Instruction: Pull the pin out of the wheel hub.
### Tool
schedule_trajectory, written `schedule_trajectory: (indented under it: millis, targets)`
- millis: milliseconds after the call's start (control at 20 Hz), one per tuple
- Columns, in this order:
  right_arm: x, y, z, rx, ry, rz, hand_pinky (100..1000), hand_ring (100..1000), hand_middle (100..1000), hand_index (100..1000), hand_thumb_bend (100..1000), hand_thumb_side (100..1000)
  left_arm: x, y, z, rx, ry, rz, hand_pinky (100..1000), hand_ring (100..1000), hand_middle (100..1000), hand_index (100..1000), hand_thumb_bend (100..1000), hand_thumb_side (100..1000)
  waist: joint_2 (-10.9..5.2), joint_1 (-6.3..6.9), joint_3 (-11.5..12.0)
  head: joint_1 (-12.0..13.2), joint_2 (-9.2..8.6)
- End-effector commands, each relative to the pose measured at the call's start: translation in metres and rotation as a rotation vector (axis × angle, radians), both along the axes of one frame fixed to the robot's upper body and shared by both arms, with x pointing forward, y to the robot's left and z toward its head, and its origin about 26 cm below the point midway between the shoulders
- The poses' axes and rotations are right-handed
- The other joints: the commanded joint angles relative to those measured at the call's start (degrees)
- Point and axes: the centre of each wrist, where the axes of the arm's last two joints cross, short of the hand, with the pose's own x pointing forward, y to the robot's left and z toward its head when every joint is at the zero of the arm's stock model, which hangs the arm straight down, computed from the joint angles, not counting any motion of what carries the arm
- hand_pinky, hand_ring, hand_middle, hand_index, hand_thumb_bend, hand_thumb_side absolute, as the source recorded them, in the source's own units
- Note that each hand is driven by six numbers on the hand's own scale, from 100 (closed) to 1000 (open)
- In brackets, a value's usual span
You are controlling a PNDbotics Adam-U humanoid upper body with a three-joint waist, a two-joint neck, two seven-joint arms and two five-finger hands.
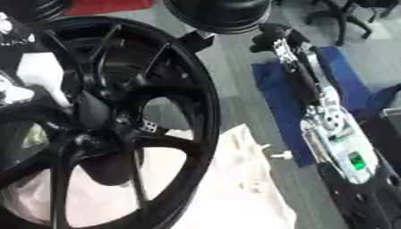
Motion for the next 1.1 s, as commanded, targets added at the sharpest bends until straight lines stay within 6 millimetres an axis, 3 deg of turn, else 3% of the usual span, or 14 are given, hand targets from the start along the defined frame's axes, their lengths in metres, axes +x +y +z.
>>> schedule_trajectory:
  millis: [50, 500, 1100]
  targets:
    - [-0.003, -0.001, 0.008, -0.012, -0.024, 0.005, 998, 698, 648, 783, 100, 720, -0.006, 0.001, 0.014, -0.012, 0.031, 0.04, 682, 467, 366, 526, 261, 207, -1.72, 0.08, -0.1, 0.08, 0.04]
    - [-0.003, -0.002, 0.008, -0.01, -0.023, 0.006, 998, 698, 648, 783, 100, 719, -0.01, 0.005, 0.022, -0.04, 0.014, 0.048, 674, 447, 341, 444, 295, 154, -2.18, 0.19, -0.07, -0.03, 0.23]
    - [-0.004, -0.003, 0.008, -0.007, -0.02, 0.006, 997, 698, 648, 783, 100, 715, -0.02, 0.012, 0.041, -0.087, -0.001, 0.05, 666, 423, 311, 416, 328, 110, -3.25, 0.43, 0.06, -0.45, 0.93]
